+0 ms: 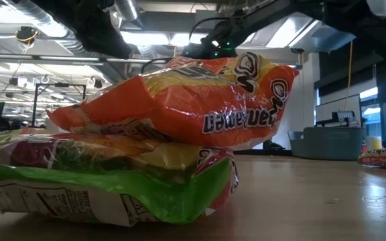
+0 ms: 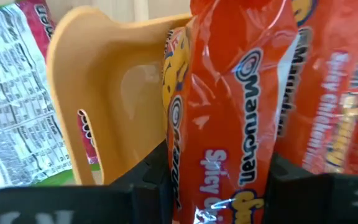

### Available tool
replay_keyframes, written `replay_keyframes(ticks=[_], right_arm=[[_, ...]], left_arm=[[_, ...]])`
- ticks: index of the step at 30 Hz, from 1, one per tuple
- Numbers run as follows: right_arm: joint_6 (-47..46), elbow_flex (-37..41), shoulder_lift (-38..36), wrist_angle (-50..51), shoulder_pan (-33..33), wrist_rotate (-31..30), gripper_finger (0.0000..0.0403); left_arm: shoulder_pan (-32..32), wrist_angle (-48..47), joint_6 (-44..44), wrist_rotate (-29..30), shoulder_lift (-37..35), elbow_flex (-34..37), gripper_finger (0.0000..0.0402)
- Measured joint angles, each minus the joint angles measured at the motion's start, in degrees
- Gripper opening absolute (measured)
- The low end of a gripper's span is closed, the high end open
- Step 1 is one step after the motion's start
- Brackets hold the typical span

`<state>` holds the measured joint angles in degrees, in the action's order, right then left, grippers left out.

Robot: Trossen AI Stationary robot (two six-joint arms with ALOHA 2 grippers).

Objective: Sort Maruchan noodles
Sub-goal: Put the orange noodle pack into the yellow bin

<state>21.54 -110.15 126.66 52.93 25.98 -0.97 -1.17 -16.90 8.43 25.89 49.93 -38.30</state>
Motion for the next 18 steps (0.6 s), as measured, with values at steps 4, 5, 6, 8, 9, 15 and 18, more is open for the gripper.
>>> replay_keyframes(ticks=[4, 5, 6, 8, 9, 15, 18], right_arm=[[0.0, 0.04, 0.1, -0.3, -0.04, -0.04, 0.0115], [0.15, 0.04, 0.1, -0.33, -0.04, -0.04, 0.0118], [0.28, 0.04, 0.1, -0.33, -0.04, -0.1, 0.0122], [0.42, 0.04, 0.1, -0.4, -0.05, -0.44, 0.014], [0.44, 0.04, 0.1, -0.44, -0.07, -0.66, 0.0153], [0.06, 0.04, 0.1, -2.4, -0.07, -5.11, 0.0225], [-1.57, 0.04, 0.08, -4.12, -0.09, -8.89, 0.0241]], left_arm=[[0.0, 0.0, 0.0, 0.0, 0.0, 0.0, 0.0193], [0.0, -0.01, 0.0, 0.0, 0.0, 0.0, 0.0193], [0.0, -0.01, 0.0, 0.0, 0.0, 0.0, 0.0193], [0.0, -0.01, 0.0, 0.0, 0.0, 0.0, 0.0193], [0.0, -0.01, 0.0, 0.0, 0.0, 0.0, 0.0193], [0.0, 0.01, 0.0, 0.0, 0.0, 0.0, 0.0193], [0.0, 0.34, 0.0, 0.0, 0.0, 0.0, 0.0193]])
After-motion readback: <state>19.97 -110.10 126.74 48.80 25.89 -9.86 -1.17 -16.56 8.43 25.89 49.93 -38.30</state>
